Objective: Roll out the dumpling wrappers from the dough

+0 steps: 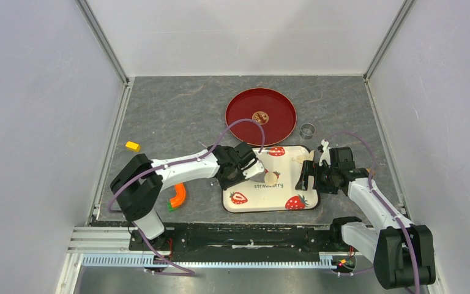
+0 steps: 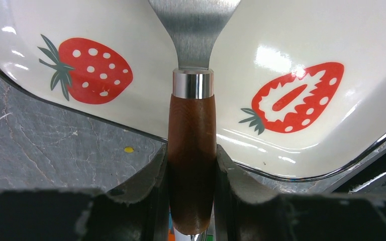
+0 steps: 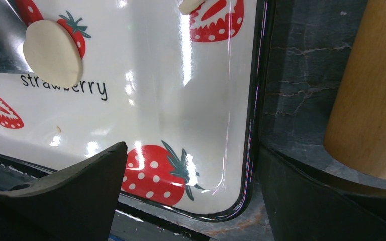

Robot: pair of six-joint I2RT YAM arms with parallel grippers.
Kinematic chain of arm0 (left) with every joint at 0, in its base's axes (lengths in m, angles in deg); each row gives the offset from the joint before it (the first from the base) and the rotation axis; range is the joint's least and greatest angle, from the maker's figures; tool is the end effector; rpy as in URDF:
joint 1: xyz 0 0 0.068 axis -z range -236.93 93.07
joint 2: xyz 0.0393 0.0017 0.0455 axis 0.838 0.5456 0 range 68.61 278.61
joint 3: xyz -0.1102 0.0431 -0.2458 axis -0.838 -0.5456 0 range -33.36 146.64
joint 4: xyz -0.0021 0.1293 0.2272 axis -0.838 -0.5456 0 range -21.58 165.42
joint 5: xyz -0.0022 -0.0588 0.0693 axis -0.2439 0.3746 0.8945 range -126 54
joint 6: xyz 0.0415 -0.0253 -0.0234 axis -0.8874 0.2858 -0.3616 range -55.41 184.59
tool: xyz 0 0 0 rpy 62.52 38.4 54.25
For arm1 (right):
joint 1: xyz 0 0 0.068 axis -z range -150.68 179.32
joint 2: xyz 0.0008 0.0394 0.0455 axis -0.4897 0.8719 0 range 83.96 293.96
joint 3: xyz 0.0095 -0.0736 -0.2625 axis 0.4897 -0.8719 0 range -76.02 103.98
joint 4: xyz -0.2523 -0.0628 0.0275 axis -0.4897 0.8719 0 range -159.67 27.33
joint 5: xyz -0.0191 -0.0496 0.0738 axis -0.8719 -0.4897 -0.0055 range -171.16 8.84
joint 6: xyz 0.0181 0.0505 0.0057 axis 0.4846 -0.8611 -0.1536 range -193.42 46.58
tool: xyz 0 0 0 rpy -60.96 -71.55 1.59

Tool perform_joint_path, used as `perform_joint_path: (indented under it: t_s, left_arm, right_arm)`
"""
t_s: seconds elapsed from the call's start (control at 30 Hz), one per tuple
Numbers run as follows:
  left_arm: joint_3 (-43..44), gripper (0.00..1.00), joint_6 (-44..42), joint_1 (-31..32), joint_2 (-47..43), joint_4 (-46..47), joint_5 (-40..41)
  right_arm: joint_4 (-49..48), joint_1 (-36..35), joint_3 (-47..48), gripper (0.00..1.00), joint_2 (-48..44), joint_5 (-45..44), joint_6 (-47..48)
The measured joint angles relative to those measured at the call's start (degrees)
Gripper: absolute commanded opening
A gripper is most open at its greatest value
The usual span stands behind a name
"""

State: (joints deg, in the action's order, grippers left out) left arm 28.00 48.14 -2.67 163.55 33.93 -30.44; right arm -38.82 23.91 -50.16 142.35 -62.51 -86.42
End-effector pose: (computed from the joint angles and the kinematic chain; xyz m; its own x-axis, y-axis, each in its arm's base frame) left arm 0.1827 -0.2481 0.1853 -0.3166 0.9226 -0.2205 0.9207 0.3548 0.1628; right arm 0.1669 0.0273 0.1608 -0.9194 0.1270 -0.3723 -0.0259 0.9248 0.3795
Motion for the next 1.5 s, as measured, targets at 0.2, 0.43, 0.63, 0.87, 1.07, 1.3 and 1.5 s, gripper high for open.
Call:
perform_joint_path:
  t_s: [0.2, 0.43, 0.63, 0.87, 1.07, 1.3, 1.5]
  left_arm:
    - [1.40, 0.02, 0.83, 0.44, 1.16, -0.96, 0.04]
    - [1.57, 0.02, 2.64, 0.63, 1.40, -0.83, -0.90]
    - [1.57, 0.02, 3.69, 0.63, 1.40, -0.33, -1.81]
    - [1.51, 0.02, 5.07, 0.63, 1.40, 0.42, -3.15]
    - [0.44, 0.02, 6.82, 0.63, 1.40, 2.23, -4.46]
    - [-1.05, 0.02, 7.98, 0.63, 1.33, 4.66, -5.81]
    - [-2.82, 0.02, 8.13, 0.63, -0.04, 7.67, -6.67]
  right_arm:
    - [0.02, 0.00, 0.00, 0.98, -0.02, 0.04, 0.04]
    - [0.04, 0.00, 0.00, 0.98, -0.07, 0.17, 0.17]
    - [0.04, 0.00, 0.00, 0.98, -0.07, 0.20, 0.20]
    - [0.04, 0.00, 0.00, 0.98, -0.07, 0.24, 0.20]
    - [0.07, 0.02, 0.00, 0.98, -0.11, 0.35, 0.22]
    - [0.07, 0.02, 0.00, 0.98, -0.11, 0.39, 0.20]
    - [0.04, 0.07, -0.02, 0.98, -0.22, 0.61, 0.13]
